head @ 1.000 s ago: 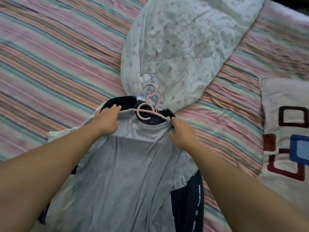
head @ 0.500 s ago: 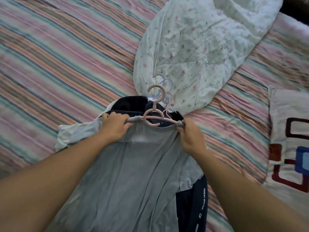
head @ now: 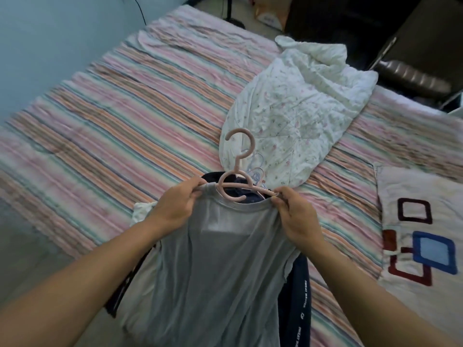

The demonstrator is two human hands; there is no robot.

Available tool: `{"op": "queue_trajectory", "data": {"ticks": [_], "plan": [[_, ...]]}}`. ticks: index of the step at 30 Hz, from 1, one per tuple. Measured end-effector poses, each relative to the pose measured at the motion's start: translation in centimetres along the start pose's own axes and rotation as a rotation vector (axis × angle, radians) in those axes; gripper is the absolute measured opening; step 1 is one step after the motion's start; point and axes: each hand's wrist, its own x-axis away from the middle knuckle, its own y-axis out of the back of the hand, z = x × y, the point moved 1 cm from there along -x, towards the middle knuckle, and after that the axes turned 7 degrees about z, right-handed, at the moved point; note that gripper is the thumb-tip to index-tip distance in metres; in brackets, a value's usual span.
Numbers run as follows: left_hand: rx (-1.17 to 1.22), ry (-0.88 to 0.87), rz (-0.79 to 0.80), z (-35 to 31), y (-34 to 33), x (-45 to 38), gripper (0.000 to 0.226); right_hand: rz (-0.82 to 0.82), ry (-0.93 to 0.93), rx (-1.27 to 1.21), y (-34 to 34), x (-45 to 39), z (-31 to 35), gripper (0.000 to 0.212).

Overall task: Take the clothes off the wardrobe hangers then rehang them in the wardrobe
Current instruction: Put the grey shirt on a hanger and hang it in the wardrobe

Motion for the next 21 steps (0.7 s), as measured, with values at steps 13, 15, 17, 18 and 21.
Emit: {"op": "queue_trajectory", "data": {"ticks": [13, 15, 17, 18, 21], "plan": [[-0.069, -0.151, -0.393, -10.1, 18.2, 20.4, 0.015, 0.082, 0.387, 0.078, 9.2, 8.1, 24.4, 0.011], [-0.088, -0.174, -0.422, -11.5, 21.2, 24.1, 0.015, 0.104, 0.455, 0.085, 10.4, 9.9, 28.6, 0.011], [-0.110, -0.180, -0.429, -12.7, 24.0, 27.8, 0.016, 0.133, 0.526, 0.088, 11.3, 11.8, 32.5, 0.010], [-0.121, -0.173, -0.439, -13.2, 25.3, 29.8, 0.020, 0.146, 0.553, 0.079, 11.6, 12.8, 34.4, 0.010], [-0.128, -0.153, -0.496, -14.8, 28.9, 35.3, 0.021, 0.156, 0.640, 0.052, 11.9, 15.5, 40.1, 0.009]]}}
